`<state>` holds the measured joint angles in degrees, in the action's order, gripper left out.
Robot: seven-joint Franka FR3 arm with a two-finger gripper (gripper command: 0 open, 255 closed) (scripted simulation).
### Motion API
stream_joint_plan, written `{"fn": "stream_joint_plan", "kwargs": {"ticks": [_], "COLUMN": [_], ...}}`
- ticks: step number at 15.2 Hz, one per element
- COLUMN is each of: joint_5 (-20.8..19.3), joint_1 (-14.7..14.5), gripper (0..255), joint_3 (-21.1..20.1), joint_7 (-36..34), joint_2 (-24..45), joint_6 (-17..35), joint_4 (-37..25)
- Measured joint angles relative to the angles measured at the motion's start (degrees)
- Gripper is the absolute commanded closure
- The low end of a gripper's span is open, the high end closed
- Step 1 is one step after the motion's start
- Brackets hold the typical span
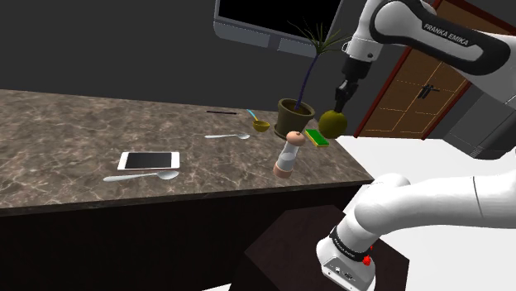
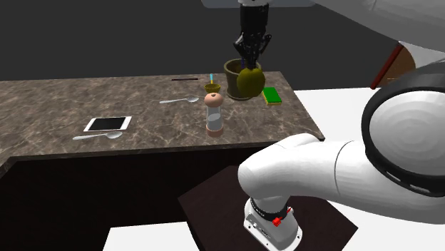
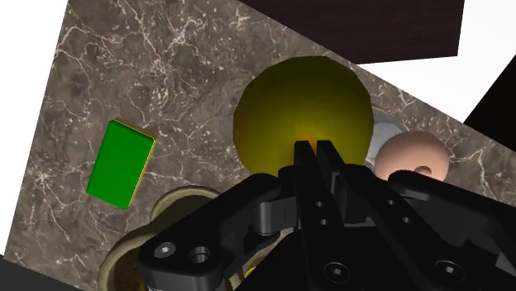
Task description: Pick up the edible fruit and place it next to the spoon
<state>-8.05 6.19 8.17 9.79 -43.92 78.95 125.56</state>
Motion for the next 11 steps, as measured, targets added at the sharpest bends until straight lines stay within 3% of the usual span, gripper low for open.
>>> {"fn": "stream_joint_plan", "kwargs": {"ticks": [11], "joint_5": [6.95], "joint_1": [-3.67], "gripper": [255], "joint_3": [-9.33], "joint_7": [-11.67], "joint_2": [14.55], "joint_6": [4.41], "joint_4": [-9.44]}}
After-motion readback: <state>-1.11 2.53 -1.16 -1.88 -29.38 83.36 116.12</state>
